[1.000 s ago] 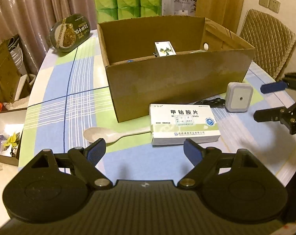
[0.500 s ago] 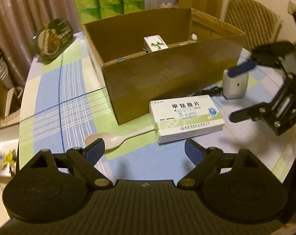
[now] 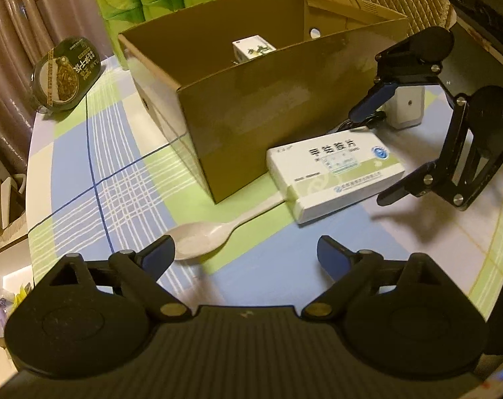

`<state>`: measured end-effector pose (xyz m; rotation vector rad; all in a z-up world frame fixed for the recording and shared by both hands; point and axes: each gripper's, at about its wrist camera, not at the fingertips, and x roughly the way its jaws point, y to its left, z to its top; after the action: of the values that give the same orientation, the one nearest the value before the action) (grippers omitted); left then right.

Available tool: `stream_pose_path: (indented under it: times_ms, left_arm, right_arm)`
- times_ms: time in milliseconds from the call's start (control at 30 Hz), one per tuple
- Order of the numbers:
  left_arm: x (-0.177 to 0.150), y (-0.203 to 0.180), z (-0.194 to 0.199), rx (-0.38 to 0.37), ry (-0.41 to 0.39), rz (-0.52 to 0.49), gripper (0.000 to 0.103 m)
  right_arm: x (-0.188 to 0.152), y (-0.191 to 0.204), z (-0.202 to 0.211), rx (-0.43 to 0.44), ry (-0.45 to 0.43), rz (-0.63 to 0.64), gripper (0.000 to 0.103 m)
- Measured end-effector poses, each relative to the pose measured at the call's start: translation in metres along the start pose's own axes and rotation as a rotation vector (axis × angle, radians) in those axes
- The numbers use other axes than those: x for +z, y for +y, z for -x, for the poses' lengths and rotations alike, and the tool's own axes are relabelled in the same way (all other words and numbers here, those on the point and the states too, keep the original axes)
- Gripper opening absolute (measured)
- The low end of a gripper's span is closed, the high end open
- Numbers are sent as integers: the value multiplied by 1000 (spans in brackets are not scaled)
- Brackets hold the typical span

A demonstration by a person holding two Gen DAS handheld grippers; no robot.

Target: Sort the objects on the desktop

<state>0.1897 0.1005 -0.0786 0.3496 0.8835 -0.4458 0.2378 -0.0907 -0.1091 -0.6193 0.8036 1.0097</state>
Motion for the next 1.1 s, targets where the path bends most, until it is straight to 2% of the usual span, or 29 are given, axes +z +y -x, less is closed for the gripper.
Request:
stream_pose_path:
  times_ms: [467, 533, 600, 833, 1100]
  left_arm:
    - [-11, 20, -17, -17, -7, -1, 92]
    - [-11, 21, -19, -15, -5, -7, 93]
    - [-11, 24, -22, -10, -3, -9, 94]
    - [-12, 37, -31, -16, -3, 7, 94]
    - [-9, 44, -46, -62, -2, -18, 92]
  right_arm:
    - [10, -2, -18, 50, 61, 31, 83]
    - [11, -2, -18, 36, 61, 18, 75]
    - [11, -2, -16, 28, 64, -6, 73]
    - [-4, 4, -2, 28, 73, -17, 72]
    - [-20, 6, 11, 26, 70, -65, 71]
